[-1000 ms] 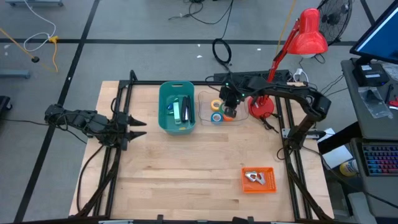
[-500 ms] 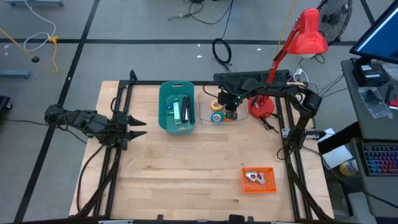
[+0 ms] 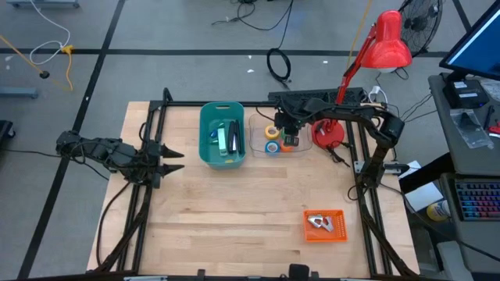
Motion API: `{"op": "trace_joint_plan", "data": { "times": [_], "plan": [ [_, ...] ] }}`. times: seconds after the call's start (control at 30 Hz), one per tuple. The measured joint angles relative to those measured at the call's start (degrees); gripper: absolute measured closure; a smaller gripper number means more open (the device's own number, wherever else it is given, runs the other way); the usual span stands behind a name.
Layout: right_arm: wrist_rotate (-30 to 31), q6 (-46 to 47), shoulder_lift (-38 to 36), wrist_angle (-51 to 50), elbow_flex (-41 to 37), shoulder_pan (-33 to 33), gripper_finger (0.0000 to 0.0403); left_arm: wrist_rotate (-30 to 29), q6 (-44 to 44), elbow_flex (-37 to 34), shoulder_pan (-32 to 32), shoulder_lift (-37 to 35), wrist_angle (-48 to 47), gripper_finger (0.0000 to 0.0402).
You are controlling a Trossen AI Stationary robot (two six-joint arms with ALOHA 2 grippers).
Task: Pick and place Stapler, Stapler remover, tape
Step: Return to Home Position
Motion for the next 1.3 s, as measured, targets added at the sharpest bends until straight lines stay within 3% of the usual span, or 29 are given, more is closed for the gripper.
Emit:
{"op": "trace_joint_plan", "data": {
  "times": [0.47, 0.7, 0.87, 1.1, 1.17, 1.3],
  "plan": [
    [-0.1, 0.0, -2.9, 1.4, 0.0, 0.4, 0.0267, 0.1, -0.5, 0.0, 0.0, 0.0, 0.0, 0.0213],
    [-0.4, 2.2, -13.7, 4.5, 0.0, 2.7, 0.0278, 0.1, -2.0, 0.0, 0.0, 0.0, 0.4, 0.0213],
    [-0.4, 9.7, -21.2, 4.8, -0.5, 3.9, 0.0281, 0.1, -0.3, 0.0, 0.0, 0.0, 0.5, 0.0213],
    [-0.5, 19.6, -32.7, 5.0, -8.0, 5.0, 0.0278, 0.8, 1.1, 0.0, 0.0, -0.1, 1.5, 0.0213],
    [-3.5, 21.7, -36.4, 6.1, -12.3, 5.4, 0.0279, 2.1, 3.3, 0.0, 0.0, -0.5, 3.6, 0.0213],
    [-17.6, 28.8, -44.1, 15.1, -22.9, 6.8, 0.0282, 7.8, 5.8, 0.0, 0.0, -1.1, 4.4, 0.0213]
  ]
}}
